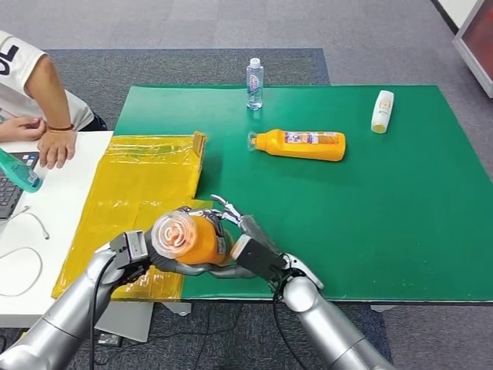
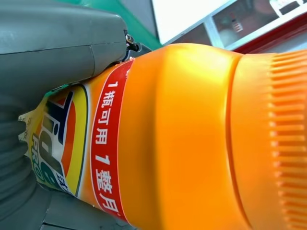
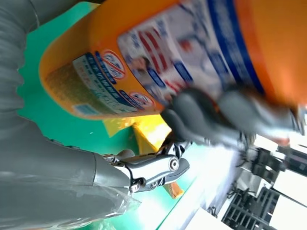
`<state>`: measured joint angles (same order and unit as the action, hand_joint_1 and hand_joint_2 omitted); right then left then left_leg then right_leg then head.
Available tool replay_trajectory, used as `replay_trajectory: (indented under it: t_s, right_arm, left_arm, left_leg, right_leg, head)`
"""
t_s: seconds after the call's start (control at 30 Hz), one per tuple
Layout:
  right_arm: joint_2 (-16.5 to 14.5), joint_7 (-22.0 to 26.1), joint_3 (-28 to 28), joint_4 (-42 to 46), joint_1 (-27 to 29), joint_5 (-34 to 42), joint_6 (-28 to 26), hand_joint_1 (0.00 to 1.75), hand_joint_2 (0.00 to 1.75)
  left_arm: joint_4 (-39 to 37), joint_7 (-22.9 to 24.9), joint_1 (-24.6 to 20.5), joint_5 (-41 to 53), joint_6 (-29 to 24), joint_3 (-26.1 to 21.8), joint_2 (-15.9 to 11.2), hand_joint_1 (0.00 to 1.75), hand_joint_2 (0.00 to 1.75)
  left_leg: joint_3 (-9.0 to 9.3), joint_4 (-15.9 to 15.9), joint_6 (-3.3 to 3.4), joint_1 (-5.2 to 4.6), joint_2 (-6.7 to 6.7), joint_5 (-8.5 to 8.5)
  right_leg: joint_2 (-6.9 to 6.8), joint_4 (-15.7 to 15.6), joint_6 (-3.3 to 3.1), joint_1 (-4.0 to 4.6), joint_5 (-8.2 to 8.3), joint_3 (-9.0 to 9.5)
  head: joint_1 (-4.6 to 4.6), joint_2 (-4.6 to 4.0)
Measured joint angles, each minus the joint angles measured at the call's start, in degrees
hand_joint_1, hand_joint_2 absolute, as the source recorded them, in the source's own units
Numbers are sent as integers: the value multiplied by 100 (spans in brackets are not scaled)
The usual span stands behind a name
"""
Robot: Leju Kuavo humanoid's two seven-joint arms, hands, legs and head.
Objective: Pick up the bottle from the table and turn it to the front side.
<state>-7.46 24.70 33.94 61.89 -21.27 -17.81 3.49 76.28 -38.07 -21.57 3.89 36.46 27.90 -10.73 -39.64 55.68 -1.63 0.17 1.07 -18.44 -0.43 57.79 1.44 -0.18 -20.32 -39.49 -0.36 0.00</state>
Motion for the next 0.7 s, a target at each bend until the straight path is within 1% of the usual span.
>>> replay_trajectory:
  t_s: [0.13,0.2,0.27,0.33,0.4,0.53,0.7]
  right_arm:
    - [31,56,-381,340,136,603,369,0,175]
    - [99,13,-618,505,187,822,448,0,175]
    - [246,-90,-1124,593,186,1055,384,0,175]
    - [443,-155,-1709,648,93,1190,310,0,175]
    - [570,-170,-2084,739,-8,1208,349,0,175]
    - [644,-208,-2484,840,-40,1182,415,0,175]
    - [686,-213,-2777,880,-60,1172,426,0,175]
  left_arm:
    - [138,27,-193,29,-210,282,-57,175,175]
    - [194,5,-263,19,-276,360,-86,175,175]
    - [331,-103,-283,-7,-277,420,-160,175,175]
    - [482,-194,-202,-7,-222,526,-277,175,175]
    - [563,-204,-73,9,-205,644,-388,175,175]
    - [670,-205,-24,10,-244,822,-503,175,175]
    - [701,-205,-38,5,-258,981,-610,175,175]
  left_leg:
    - [-1,0,0,0,-1,0]
    - [-1,0,2,0,-2,0]
    - [-5,0,11,-2,-10,5]
    - [-4,0,18,-8,-15,7]
    - [-1,1,13,-12,1,1]
    - [-3,2,13,-11,10,3]
    - [-3,1,10,-10,11,5]
  right_leg:
    - [0,0,1,0,2,2]
    - [-2,0,1,0,2,4]
    - [-17,0,7,-2,0,11]
    - [-25,-1,12,-8,1,15]
    - [-6,-4,9,-12,11,6]
    - [5,-5,11,-12,14,0]
    - [7,-4,7,-10,17,-3]
  head:
    - [0,0]
    - [-3,0]
    - [2,0]
    - [11,0]
    - [10,0]
    - [10,0]
    - [9,0]
